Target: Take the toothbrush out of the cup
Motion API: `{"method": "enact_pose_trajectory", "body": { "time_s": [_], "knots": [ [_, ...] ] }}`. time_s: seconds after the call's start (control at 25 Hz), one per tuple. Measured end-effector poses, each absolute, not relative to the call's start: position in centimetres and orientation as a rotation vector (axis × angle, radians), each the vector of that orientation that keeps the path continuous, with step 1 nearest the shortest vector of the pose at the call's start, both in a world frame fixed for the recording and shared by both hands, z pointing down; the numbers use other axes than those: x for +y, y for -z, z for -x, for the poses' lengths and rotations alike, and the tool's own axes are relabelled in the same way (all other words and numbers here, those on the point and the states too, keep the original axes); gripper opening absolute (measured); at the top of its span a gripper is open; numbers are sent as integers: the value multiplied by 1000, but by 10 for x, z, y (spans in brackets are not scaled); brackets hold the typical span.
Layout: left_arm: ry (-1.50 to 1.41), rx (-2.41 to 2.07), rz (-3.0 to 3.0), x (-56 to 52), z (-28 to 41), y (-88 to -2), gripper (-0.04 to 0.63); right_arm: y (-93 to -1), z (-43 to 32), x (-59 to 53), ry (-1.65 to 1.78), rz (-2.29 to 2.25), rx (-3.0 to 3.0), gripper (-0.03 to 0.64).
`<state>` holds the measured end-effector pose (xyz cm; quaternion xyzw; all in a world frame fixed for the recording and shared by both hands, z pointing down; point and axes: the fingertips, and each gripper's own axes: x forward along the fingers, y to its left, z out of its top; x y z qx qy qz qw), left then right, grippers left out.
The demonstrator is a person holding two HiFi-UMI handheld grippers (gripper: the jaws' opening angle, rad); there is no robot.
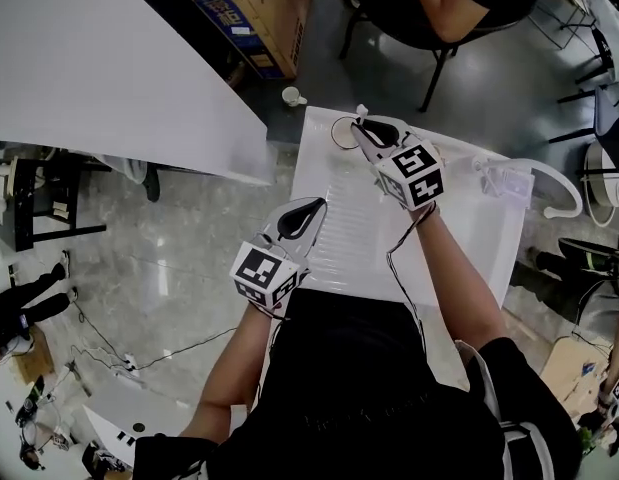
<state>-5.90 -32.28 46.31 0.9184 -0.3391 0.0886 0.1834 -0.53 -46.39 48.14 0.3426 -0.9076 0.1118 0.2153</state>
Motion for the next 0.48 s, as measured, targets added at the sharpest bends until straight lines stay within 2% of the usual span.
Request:
{"method": "enact_pose_trajectory", "body": {
  "time_s": [0.48],
  "knots": [
    [-235,-953,-2621,-320,58,-456,9,-446,-10,-434,-310,-1000,-2561,46]
  ]
}}
